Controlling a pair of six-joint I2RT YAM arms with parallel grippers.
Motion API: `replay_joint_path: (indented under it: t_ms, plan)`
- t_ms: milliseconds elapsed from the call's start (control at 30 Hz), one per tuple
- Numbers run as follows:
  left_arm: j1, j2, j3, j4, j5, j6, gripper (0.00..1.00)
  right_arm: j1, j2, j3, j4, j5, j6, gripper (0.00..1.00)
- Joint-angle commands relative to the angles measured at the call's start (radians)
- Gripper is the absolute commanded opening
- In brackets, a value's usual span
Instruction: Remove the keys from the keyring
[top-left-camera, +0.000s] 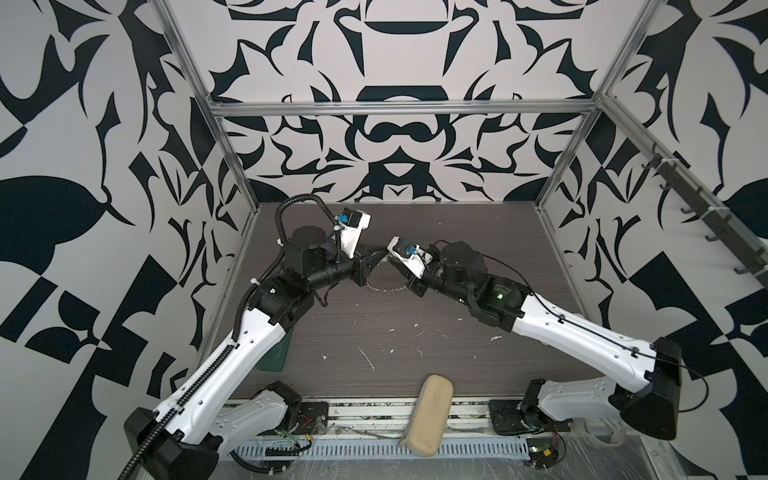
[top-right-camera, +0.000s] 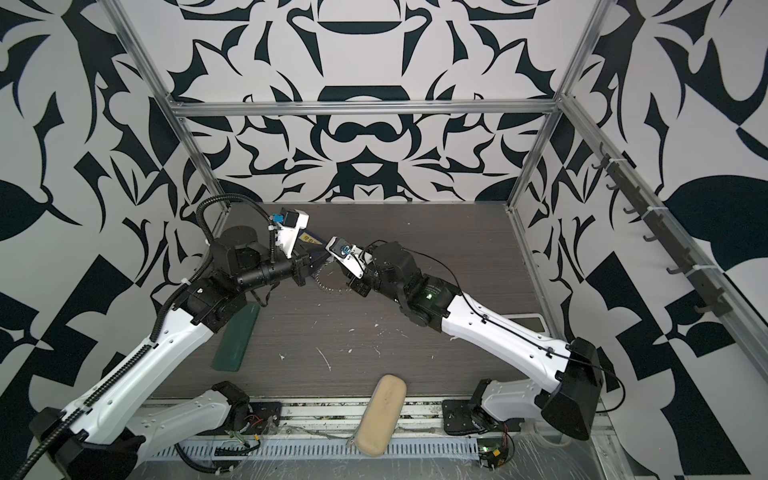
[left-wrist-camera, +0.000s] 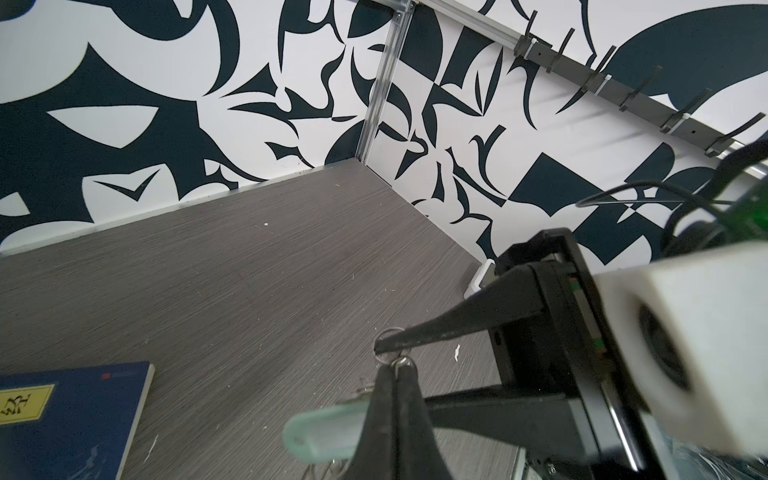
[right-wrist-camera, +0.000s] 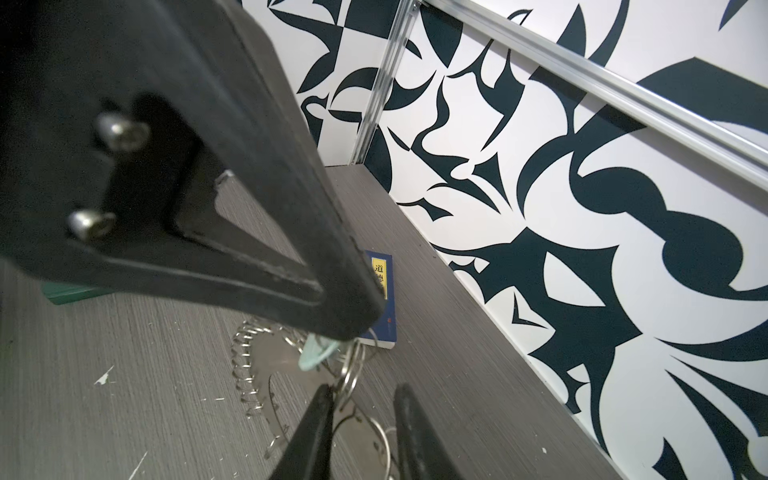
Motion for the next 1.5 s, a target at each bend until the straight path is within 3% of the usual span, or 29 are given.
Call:
replay_joint_path:
  t_ms: [0, 267, 500, 733, 1033, 1267, 1467]
  plan:
    - [-0.005, -0.009, 0.045, 0.017, 0.007, 0.003, 0.0, 0.0, -0.018, 0.056, 0.03, -0.009, 0.002, 0.23]
    - [-0.01, -0.008, 0.047, 0.017, 0.007, 0.004, 0.0, 0.001, -0.007, 0.074, 0.017, -0.064, -0.001, 0.15]
    - [-0.01, -0.016, 0.047, 0.016, 0.002, 0.007, 0.0, 0.001, 0.011, 0.101, 0.004, -0.063, -0.01, 0.0]
    - [-0.01, -0.024, 0.047, 0.012, -0.011, 0.015, 0.0, 0.001, -0.004, 0.116, -0.028, -0.015, -0.019, 0.0]
    - [-0.009, 0.008, 0.123, -0.122, -0.058, 0.072, 0.0, -0.011, -0.084, 0.039, 0.014, -0.092, -0.07, 0.0]
    - [0.007, 0.115, 0.225, -0.239, -0.017, 0.073, 0.0, -0.027, -0.124, 0.003, 0.046, -0.166, -0.112, 0.0]
    - [0.032, 0.099, 0.22, -0.169, 0.074, 0.026, 0.0, -0.048, -0.129, 0.005, 0.006, -0.18, -0.161, 0.0]
